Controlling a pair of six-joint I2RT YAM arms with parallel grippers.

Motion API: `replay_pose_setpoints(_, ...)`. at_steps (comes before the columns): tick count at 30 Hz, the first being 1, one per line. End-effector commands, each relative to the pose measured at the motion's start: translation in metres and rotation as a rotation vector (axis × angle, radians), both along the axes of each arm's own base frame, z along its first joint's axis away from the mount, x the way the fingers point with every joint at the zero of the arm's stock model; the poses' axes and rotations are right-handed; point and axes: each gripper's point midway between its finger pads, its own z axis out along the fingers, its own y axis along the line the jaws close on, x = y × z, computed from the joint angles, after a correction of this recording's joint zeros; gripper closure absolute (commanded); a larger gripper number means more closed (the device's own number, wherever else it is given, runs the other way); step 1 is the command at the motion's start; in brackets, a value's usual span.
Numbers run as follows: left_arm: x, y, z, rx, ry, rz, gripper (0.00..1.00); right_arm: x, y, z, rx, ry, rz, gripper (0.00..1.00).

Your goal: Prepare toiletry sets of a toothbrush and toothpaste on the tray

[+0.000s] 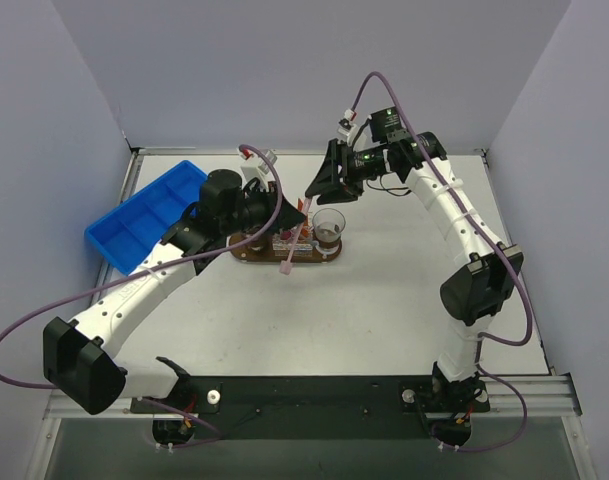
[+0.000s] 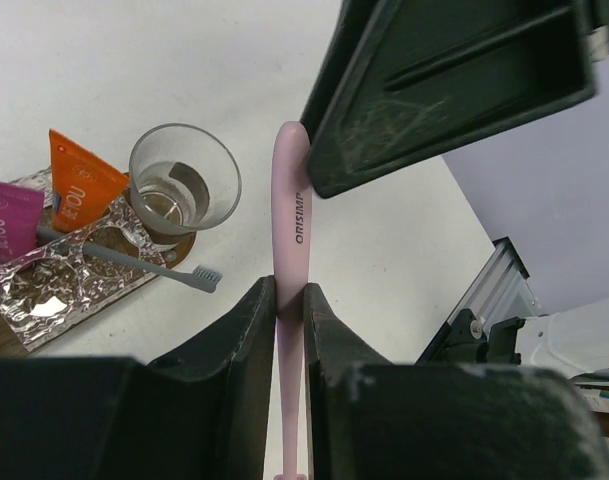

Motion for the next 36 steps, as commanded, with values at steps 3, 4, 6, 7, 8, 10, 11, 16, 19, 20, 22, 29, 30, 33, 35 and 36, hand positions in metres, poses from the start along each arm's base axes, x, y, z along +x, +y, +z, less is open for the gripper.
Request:
replay_pose_setpoints(3, -0.002, -0.012, 0.052, -0.096, -0.104, -0.049, 1.0, -0.004, 0.006, 0.014, 0.047, 0.001, 0.033, 0.58)
replay_pose_setpoints(4, -0.003, -0.014, 0.051, -0.094, -0.104, -0.056, 1.0, -0.005, 0.006, 0.014, 0.048, 0.001, 0.032, 0.58)
replay_pose_setpoints(6, -0.005, -0.015, 0.051, -0.095, -0.105, -0.067, 1.0, -0.005, 0.007, 0.013, 0.048, 0.003, 0.035, 0.59)
replay_pose_setpoints(7, -0.004, -0.016, 0.05, -0.093, -0.101, -0.068, 1.0, -0.004, 0.006, 0.013, 0.049, 0.002, 0.035, 0.6)
replay_pose_setpoints(8, -0.004, -0.015, 0.048, -0.087, -0.096, -0.067, 1.0, -0.004, 0.007, 0.013, 0.049, 0.005, 0.036, 0.62)
replay_pose_setpoints(10, -0.005, -0.016, 0.049, -0.088, -0.097, -0.069, 1.0, -0.005, 0.007, 0.015, 0.053, -0.002, 0.041, 0.64)
replay_pose_setpoints(11, -0.004, -0.016, 0.049, -0.089, -0.096, -0.067, 1.0, -0.005, 0.007, 0.015, 0.054, -0.002, 0.042, 0.66)
replay_pose_setpoints(16, -0.002, -0.016, 0.048, -0.086, -0.093, -0.054, 1.0, -0.007, 0.008, 0.017, 0.061, -0.004, 0.053, 0.75)
replay_pose_setpoints(19, -0.001, -0.016, 0.049, -0.085, -0.098, -0.05, 1.0, -0.008, 0.008, 0.018, 0.065, -0.007, 0.06, 0.78)
replay_pose_setpoints(20, -0.001, -0.017, 0.048, -0.083, -0.095, -0.049, 1.0, -0.008, 0.009, 0.018, 0.068, -0.008, 0.063, 0.81)
replay_pose_setpoints(22, 0.0, -0.017, 0.048, -0.084, -0.094, -0.045, 1.0, -0.008, 0.009, 0.019, 0.074, -0.01, 0.07, 0.86)
replay_pose_setpoints(29, 0.006, -0.019, 0.049, -0.08, -0.087, -0.027, 1.0, -0.008, 0.006, 0.021, 0.067, -0.019, 0.056, 1.0)
replay_pose_setpoints(30, 0.007, -0.02, 0.047, -0.076, -0.08, -0.025, 1.0, -0.006, 0.003, 0.02, 0.054, -0.024, 0.041, 1.0)
replay_pose_setpoints(33, 0.007, -0.02, 0.049, -0.075, -0.076, -0.024, 0.7, 0.0, -0.009, 0.02, 0.026, -0.047, -0.014, 1.0)
replay_pose_setpoints(35, 0.007, -0.019, 0.048, -0.07, -0.077, -0.022, 0.43, 0.001, -0.016, 0.025, 0.029, -0.05, -0.051, 1.0)
replay_pose_setpoints(36, 0.005, -0.017, 0.049, -0.068, -0.08, -0.021, 0.39, 0.006, -0.024, 0.024, 0.031, -0.04, -0.083, 1.0)
